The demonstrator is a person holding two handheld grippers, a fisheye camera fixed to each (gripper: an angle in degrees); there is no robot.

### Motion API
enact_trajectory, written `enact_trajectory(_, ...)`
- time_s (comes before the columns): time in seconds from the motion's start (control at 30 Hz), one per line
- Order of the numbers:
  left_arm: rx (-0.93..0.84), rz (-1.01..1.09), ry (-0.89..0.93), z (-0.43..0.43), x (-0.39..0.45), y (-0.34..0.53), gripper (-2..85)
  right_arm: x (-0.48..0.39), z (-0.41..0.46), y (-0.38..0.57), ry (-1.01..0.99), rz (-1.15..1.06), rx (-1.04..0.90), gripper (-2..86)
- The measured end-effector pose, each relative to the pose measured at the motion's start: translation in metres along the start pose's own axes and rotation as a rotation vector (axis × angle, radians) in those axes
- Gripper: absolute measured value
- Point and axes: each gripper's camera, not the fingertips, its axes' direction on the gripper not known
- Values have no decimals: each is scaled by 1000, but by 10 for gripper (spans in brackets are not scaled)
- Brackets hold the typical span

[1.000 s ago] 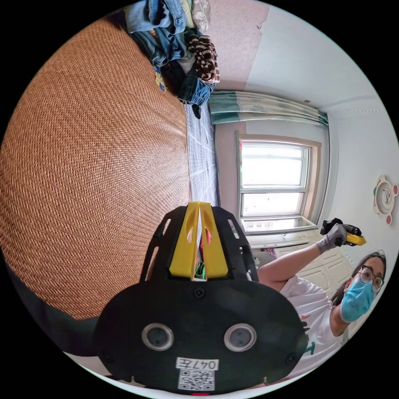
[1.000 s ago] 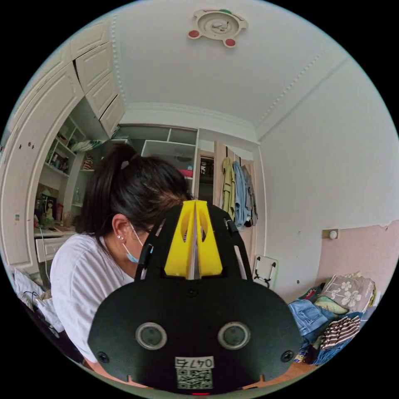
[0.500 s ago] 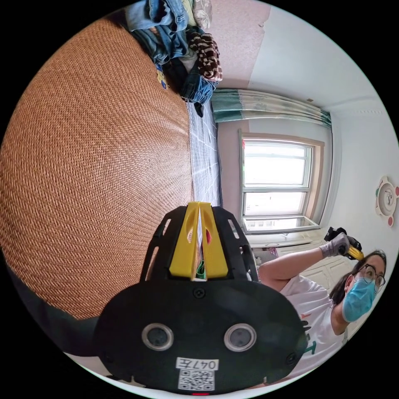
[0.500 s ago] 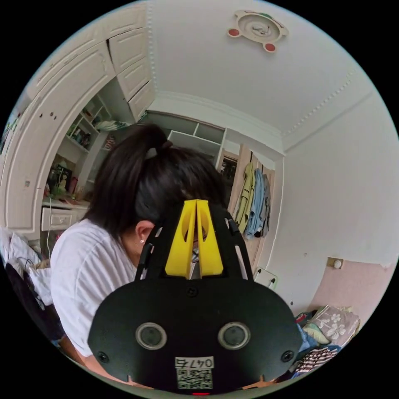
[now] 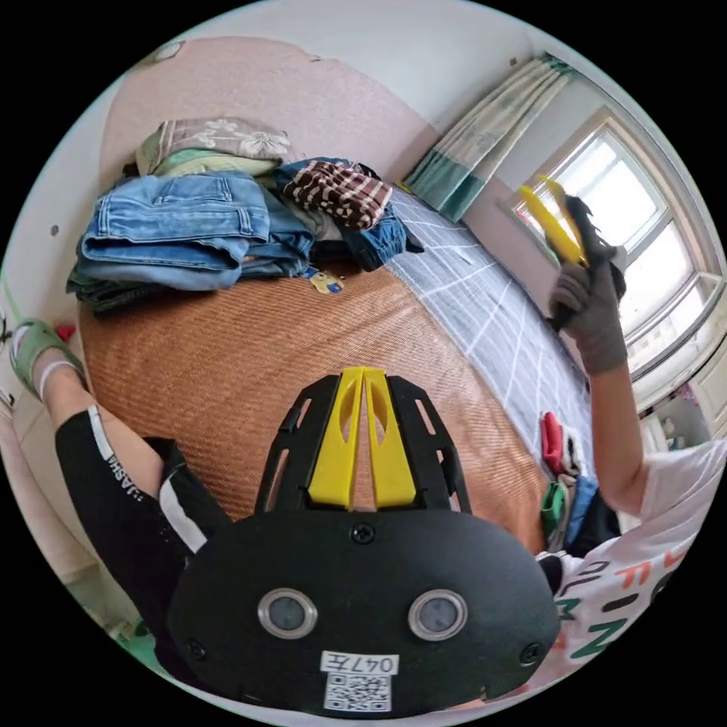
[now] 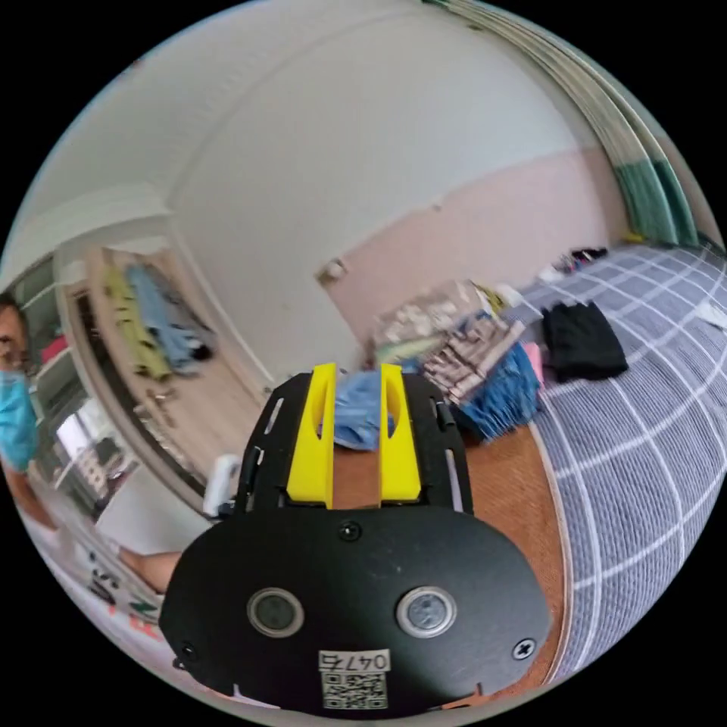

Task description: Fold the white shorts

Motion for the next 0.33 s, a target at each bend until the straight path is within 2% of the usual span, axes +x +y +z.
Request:
enact_trajectory(0.03,-38,9,-51,9,-8,8,-10,19,41,5,82,47,-79,51)
enact_trajectory(0.07,-92,-39,-22,15,-20,8,-10,36,78,9,135,102,-137,54)
enact_trajectory(0.17,-67,-54,47,7,-39,0,-10,65,147,11,232,224,-197,69)
enact_trajectory(0.33,-91,-49,78,4,-60,-9,-10,84,228,8,233,385,-270,72)
